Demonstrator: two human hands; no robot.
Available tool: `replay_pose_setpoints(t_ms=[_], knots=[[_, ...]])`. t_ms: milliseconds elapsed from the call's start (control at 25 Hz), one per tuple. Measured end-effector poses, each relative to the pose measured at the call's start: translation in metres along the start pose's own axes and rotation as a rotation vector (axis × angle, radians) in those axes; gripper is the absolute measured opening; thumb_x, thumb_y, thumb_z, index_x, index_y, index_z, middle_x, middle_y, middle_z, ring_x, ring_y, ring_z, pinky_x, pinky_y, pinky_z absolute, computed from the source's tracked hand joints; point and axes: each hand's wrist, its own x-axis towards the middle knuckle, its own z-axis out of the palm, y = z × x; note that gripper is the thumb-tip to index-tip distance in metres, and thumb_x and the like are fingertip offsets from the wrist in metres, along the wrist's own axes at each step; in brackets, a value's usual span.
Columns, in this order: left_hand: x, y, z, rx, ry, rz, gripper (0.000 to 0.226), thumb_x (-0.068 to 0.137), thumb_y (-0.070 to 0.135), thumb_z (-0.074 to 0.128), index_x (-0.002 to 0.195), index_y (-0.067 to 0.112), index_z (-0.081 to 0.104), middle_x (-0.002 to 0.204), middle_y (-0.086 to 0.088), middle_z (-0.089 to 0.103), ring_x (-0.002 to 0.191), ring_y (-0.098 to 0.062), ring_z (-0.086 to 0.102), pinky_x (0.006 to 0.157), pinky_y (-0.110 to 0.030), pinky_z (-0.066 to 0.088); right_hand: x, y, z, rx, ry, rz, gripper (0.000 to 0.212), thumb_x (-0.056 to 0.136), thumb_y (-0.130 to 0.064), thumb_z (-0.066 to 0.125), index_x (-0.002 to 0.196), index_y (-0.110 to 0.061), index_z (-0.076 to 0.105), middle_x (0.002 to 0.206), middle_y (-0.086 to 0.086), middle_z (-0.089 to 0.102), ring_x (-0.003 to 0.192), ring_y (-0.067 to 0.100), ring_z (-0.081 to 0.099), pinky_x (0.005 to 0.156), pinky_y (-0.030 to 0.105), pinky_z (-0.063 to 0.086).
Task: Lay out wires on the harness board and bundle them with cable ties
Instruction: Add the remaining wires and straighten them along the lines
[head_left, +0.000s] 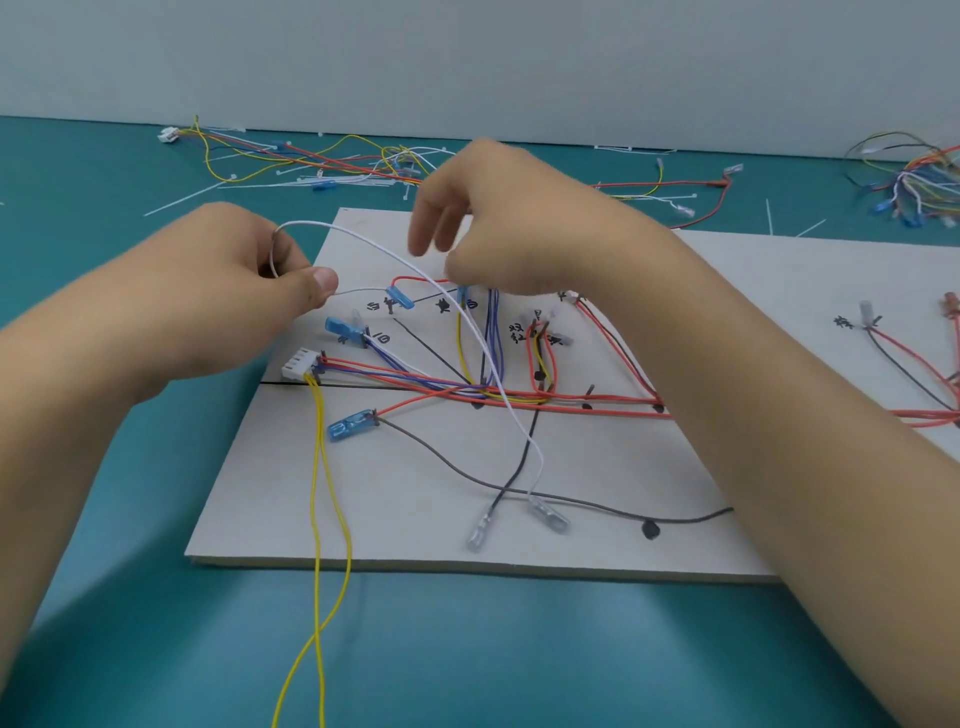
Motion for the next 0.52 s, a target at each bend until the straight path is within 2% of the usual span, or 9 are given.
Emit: replay_pose_setpoints(t_ms=[120, 200, 320, 520], knots=[[-0.001, 0.0, -0.001, -0.009, 0.003, -0.004, 0.032, 0.092, 0.052, 0.067, 0.074, 0.026, 0.068, 0.074, -0.014, 0.071, 0.056, -0.027, 0.052, 0.06, -0.036, 0.043, 0.0, -0.003, 0.017, -0.022, -0.04, -0.14, 0.023, 0.081, -0.013, 0.069, 0.095, -0.03, 0.076, 0.094, -0.01, 0.073, 0.07, 0.0, 0.062, 0.054, 0.015, 0.045], [-0.002, 0.001, -0.001, -0.028, 0.001, -0.006, 0.028, 0.092, 0.052, 0.067, 0.075, 0.03, 0.069, 0.073, -0.014, 0.071, 0.054, -0.026, 0.051, 0.06, -0.035, 0.042, 0.002, 0.0, 0.026, 0.015, -0.009, -0.202, 0.014, 0.08, -0.014, 0.072, 0.089, -0.023, 0.079, 0.082, -0.006, 0.075, 0.064, 0.002, 0.063, 0.057, 0.017, 0.048], [-0.001, 0.002, -0.001, -0.034, -0.019, -0.02, 0.025, 0.093, 0.049, 0.068, 0.076, 0.032, 0.069, 0.074, -0.014, 0.071, 0.054, -0.026, 0.05, 0.06, -0.034, 0.041, 0.005, 0.006, 0.03, 0.174, 0.023, -0.216, 0.013, 0.079, -0.01, 0.073, 0.086, -0.02, 0.078, 0.068, -0.004, 0.072, 0.06, 0.005, 0.064, 0.056, 0.018, 0.048], [-0.002, 0.004, 0.003, -0.007, -0.024, -0.039, 0.036, 0.095, 0.046, 0.066, 0.072, 0.02, 0.068, 0.07, -0.01, 0.07, 0.057, -0.025, 0.053, 0.06, -0.033, 0.041, 0.007, 0.015, 0.029, 0.43, -0.049, -0.26, 0.007, 0.08, 0.002, 0.076, 0.084, -0.003, 0.076, 0.071, 0.005, 0.073, 0.059, 0.006, 0.063, 0.058, 0.023, 0.053]])
